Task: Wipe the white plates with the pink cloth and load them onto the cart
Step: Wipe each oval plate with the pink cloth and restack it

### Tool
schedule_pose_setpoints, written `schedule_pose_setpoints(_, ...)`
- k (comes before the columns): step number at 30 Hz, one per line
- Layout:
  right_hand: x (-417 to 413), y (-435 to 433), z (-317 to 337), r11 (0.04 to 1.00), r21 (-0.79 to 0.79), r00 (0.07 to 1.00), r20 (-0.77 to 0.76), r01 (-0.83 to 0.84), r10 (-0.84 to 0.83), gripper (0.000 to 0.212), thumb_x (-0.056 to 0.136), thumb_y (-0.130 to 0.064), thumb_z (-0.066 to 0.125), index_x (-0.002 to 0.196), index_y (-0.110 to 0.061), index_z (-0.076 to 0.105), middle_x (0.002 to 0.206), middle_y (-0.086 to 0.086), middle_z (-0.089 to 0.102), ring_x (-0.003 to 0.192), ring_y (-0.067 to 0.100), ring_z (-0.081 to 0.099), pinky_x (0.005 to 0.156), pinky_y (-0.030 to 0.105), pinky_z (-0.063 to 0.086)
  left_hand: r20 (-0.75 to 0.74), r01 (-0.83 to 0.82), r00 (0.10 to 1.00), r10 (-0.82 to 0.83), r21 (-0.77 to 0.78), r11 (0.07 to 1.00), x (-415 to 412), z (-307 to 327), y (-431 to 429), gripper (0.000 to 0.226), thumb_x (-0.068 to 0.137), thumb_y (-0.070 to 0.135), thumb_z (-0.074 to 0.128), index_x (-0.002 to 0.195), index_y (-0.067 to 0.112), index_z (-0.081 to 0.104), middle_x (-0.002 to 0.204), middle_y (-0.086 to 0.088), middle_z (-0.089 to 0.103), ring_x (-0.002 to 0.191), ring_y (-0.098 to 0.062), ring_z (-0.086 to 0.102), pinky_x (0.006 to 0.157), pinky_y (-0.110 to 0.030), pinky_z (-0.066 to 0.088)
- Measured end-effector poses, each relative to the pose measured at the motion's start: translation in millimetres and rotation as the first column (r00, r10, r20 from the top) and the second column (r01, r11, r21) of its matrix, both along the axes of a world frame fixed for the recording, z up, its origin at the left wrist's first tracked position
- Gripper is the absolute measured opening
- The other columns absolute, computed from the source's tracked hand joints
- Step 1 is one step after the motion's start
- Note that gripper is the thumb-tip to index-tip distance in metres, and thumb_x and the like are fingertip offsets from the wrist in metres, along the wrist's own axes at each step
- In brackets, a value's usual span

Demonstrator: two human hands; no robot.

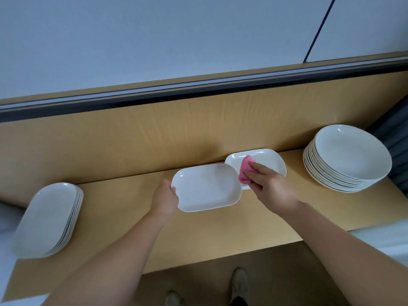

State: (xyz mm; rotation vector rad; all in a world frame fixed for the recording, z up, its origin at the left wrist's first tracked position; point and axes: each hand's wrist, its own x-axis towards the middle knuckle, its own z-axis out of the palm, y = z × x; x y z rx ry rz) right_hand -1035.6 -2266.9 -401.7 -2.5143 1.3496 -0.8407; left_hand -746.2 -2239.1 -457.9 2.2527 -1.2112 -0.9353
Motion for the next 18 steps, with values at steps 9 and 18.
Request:
schedule_pose_setpoints(9, 63.7, 21.7, -17.3, 0.989, 0.109, 0.995, 0.005, -0.097, 0.097, 0.014, 0.081, 0.012, 0.068, 0.086, -0.001, 0.066, 0.099, 0.003, 0.059, 0.083, 0.016, 0.051, 0.073, 0.012, 0.039, 0.011, -0.037, 0.999, 0.036, 0.092, 0.995, 46.0, -26.9, 51.9, 0.005, 0.1, 0.016, 0.04, 0.101, 0.013, 0.044, 0.084, -0.002, 0.053, 0.077, -0.024, 0.053, 0.063, -0.031, 0.04)
schedule_pose_setpoints(18, 90.8, 28.3, -33.3, 0.976, 0.144, 0.983, -0.062, -0.165, 0.175, 0.018, 0.077, 0.01, 0.071, 0.085, -0.006, 0.068, 0.102, 0.006, 0.063, 0.08, 0.017, 0.054, 0.059, 0.026, 0.048, -0.005, -0.046, 0.999, 0.047, 0.124, 0.991, 50.7, -42.2, 60.6, 0.006, 0.1, 0.017, 0.04, 0.102, 0.013, 0.044, 0.084, -0.001, 0.053, 0.076, -0.022, 0.053, 0.062, -0.03, 0.038)
